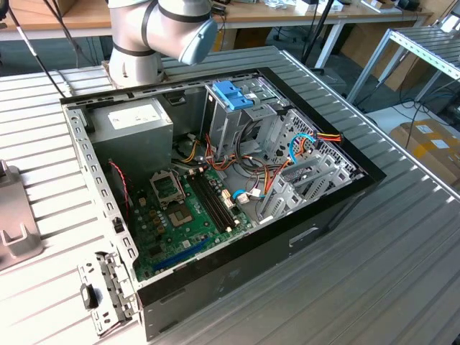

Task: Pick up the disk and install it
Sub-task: 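Reach for the disk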

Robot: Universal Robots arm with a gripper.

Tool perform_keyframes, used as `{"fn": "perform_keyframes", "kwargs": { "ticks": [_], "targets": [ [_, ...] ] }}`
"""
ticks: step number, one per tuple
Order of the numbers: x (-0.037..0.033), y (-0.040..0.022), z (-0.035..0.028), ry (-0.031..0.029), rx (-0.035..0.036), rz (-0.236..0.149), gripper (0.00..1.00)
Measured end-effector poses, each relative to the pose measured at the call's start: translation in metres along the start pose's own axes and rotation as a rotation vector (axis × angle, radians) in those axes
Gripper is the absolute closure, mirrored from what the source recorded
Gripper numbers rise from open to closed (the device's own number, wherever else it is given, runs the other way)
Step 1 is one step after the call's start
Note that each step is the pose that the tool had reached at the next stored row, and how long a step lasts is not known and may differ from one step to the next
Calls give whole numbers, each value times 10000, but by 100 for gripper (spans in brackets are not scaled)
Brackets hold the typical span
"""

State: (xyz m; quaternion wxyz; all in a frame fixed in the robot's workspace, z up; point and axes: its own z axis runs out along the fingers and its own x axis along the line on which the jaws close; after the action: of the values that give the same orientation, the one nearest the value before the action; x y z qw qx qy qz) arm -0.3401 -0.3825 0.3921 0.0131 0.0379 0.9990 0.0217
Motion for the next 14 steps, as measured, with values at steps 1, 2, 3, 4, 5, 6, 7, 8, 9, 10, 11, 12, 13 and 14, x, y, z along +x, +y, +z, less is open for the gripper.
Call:
{"fn": "perform_keyframes", "kwargs": {
  "ticks": [1,2,3,4,5,6,7,8,9,10,11,12,13,14],
  "targets": [
    [1,15,1,0,0,0,89],
    [2,26,2,0,0,0,89],
    [3,34,3,0,0,0,89],
    [3,44,3,0,0,0,89],
    [4,51,3,0,0,0,89],
    [5,59,4,0,0,0,89],
    [5,70,5,0,0,0,89],
    [6,76,6,0,0,0,89],
    [6,81,6,0,0,0,89],
    [8,85,8,0,-1,0,89],
    [11,87,8,0,0,0,89],
    [14,89,8,1,0,-1,89],
    [17,91,8,1,1,0,89],
    [23,94,10,-1,-1,0,89]
  ]
}}
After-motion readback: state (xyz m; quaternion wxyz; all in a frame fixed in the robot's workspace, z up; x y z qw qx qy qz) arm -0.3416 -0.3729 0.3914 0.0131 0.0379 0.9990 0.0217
